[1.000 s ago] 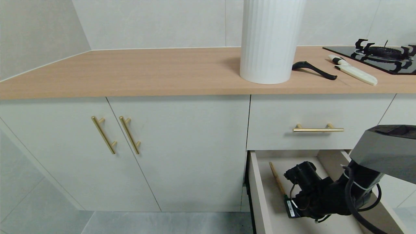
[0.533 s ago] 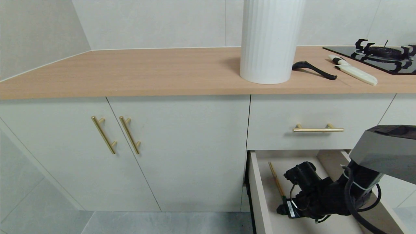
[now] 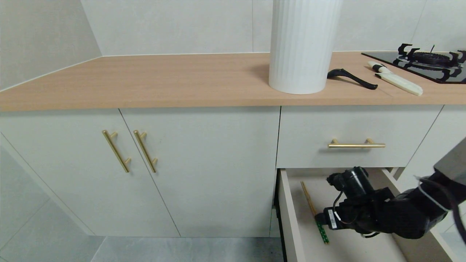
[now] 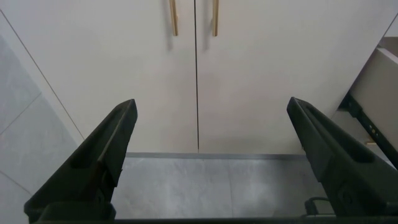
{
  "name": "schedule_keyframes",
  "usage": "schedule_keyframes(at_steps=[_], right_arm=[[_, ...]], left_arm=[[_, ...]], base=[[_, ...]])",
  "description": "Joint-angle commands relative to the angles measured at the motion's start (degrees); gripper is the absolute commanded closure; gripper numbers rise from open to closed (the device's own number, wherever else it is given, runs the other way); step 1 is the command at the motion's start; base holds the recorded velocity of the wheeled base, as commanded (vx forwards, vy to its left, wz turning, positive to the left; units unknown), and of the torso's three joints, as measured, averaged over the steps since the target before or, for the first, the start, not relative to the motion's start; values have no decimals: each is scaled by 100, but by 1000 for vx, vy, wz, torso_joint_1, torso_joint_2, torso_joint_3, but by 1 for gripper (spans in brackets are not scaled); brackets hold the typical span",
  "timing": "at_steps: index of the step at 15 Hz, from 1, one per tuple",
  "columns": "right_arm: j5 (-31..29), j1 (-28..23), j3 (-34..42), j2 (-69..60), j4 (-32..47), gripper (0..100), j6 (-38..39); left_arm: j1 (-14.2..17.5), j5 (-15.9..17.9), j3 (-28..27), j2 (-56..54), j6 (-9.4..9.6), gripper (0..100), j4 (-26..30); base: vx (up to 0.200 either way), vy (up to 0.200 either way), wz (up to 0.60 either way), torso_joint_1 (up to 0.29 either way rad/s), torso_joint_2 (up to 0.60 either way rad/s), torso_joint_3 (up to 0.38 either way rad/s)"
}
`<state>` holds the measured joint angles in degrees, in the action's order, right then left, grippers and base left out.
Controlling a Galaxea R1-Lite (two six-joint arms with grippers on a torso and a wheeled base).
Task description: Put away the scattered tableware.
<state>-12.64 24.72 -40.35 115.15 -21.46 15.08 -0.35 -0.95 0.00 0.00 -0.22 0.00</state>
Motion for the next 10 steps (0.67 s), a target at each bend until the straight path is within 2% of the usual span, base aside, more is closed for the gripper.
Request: schedule_keyframes(at_steps=[1,10], right_arm=[[-107,-46,142,-1337,-8,0,-154],[-204,-249,124,-3464,-8,0,-849]], left_arm=[[0,-2,0,9,-4,0,0],[0,-2,0,9,-4,0,0]], base=[[0,0,0,0,0,0],[0,0,0,0,0,0]])
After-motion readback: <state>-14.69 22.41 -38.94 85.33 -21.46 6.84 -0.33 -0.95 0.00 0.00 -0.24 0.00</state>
